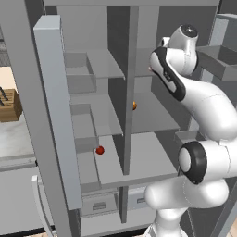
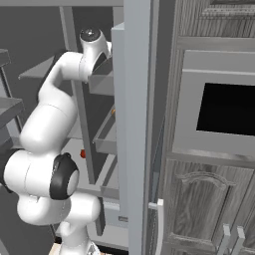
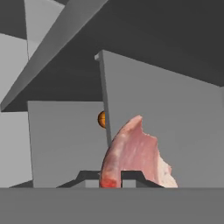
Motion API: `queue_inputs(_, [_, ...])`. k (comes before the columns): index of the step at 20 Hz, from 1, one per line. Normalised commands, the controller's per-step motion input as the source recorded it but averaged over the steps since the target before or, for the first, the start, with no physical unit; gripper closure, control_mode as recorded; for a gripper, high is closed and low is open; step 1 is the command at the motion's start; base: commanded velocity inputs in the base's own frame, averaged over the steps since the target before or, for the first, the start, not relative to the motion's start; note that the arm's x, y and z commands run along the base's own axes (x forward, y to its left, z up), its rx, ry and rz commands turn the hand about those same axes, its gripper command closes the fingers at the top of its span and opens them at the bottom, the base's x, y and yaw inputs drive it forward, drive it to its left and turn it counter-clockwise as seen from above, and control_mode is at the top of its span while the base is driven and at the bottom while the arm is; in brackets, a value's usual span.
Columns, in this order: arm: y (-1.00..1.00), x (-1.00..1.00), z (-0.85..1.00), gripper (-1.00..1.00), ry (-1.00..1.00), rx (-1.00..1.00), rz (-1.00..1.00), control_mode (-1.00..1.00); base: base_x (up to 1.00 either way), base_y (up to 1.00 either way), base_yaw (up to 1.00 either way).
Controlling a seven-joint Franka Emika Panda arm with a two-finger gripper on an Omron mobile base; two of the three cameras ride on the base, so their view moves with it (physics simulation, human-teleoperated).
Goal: There's a steak in the fridge that needs to be moved to the freezer for freezing. Pick up the steak from the fridge, place it on any shelf in the freezer, and close the fridge and freezer doors when done.
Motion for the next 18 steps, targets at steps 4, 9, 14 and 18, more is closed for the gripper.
queue_inputs(4, [-0.04,0.2,-0.02,1.0,0.0,0.0,0.03,-1.0,0.0,0.0,0.0])
queue_inputs(9, [-0.06,0.21,-0.05,1.0,0.0,0.0,0.05,-1.0,0.0,0.0,0.0])
queue_inputs(14, [-0.04,0.23,-0.14,1.0,0.0,-0.01,0.06,-1.0,0.0,0.0,0.0])
queue_inputs(18, [0.0,0.33,-0.16,1.0,0.0,-0.02,0.05,-1.0,0.0,0.0,0.0])
